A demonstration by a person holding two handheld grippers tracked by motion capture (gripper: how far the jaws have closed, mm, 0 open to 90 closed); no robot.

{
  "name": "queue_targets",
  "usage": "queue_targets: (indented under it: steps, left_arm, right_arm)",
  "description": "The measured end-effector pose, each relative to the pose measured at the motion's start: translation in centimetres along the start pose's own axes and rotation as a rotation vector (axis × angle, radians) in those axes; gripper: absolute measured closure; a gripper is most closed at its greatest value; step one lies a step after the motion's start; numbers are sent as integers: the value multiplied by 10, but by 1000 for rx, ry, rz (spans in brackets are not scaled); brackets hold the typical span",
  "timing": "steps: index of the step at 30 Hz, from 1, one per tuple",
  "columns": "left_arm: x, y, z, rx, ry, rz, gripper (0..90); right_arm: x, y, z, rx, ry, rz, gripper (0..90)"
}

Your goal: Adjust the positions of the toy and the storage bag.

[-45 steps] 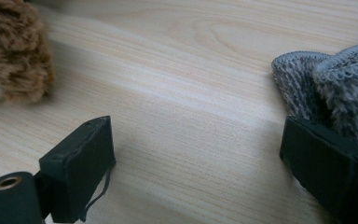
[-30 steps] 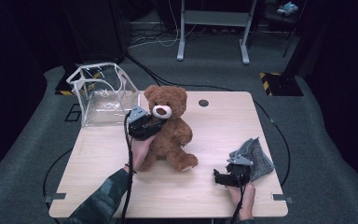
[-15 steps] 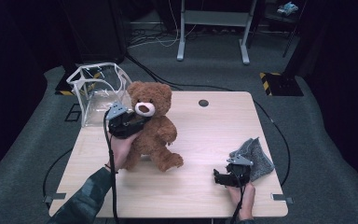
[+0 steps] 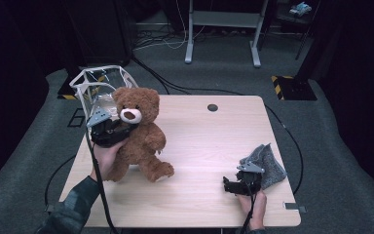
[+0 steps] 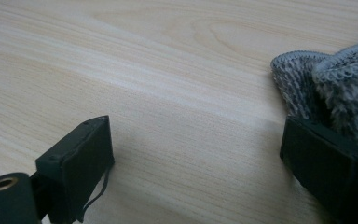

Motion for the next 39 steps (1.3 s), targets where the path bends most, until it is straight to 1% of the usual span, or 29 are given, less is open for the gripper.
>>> queue_targets:
  steps: [3, 7, 12, 15, 18, 19, 22, 23, 24, 26, 27, 28, 31, 32, 33, 34, 36, 37, 38, 39]
  left_arm:
    - [2, -8, 9, -9, -10, 2, 583]
    - [7, -17, 23, -24, -20, 14, 583]
    - [17, -29, 40, -49, -52, 42, 584]
    - [24, -36, 50, -55, -78, 61, 584]
    - [33, -42, 59, -67, -119, 70, 585]
    - [36, -44, 61, -65, -135, 70, 585]
    - [52, -51, 67, -66, -197, 92, 585]
    - [58, -53, 68, -64, -209, 110, 585]
    - [63, -55, 68, -61, -232, 117, 585]
    - [74, -59, 67, -53, -269, 147, 584]
    - [78, -61, 67, -52, -281, 156, 585]
    - [79, -63, 67, -48, -281, 168, 585]
    - [82, -65, 64, -35, -317, 175, 584]
    - [84, -65, 62, -32, -332, 177, 584]
    - [86, -65, 59, -29, -357, 170, 584]
    - [88, -65, 56, -29, -366, 179, 583]
    - [95, -67, 50, -33, -402, 177, 580]
    - [99, -69, 47, -35, -412, 188, 578]
    - [103, -70, 44, -38, -417, 188, 578]
    - [108, -73, 42, -42, -433, 197, 577]
  right_arm:
    - [0, 0, 0, -2, 1, -2, 86]
    - [0, 0, 0, -1, 1, -2, 87]
    - [0, 0, 0, -2, 1, -1, 86]
    - [0, 0, 0, -2, 1, 0, 86]
    - [0, 0, 0, -2, 1, 0, 86]
    - [0, 0, 0, -2, 1, -1, 86]
    - [0, -1, 0, -2, 1, 0, 86]
    - [0, -1, 0, -3, 1, 1, 85]
    - [0, -1, 0, -3, 1, 0, 85]
    - [0, -1, 0, -4, 1, 0, 85]
    - [0, -1, 0, -4, 1, 0, 85]
    - [0, -1, 0, -4, 2, 0, 85]
    - [0, -1, -1, -4, 1, 1, 84]
    - [-1, -1, -1, -4, 2, 3, 83]
    - [-1, -1, -1, -3, 2, 3, 83]
    - [-1, -1, -1, -3, 2, 2, 83]
    - [0, -1, -1, -3, 2, 3, 83]
    - [0, -1, 0, -1, 1, 4, 83]
    - [0, -1, -1, -3, 2, 3, 83]
    - [0, -1, 0, -2, 2, 4, 83]
Point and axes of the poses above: each handheld gripper's, and its own axes: z roughly backward along the jaws, x roughly out of its underside, y roughly to its right, the point moved 6 cm from there along -z, roughly forward along the jaws
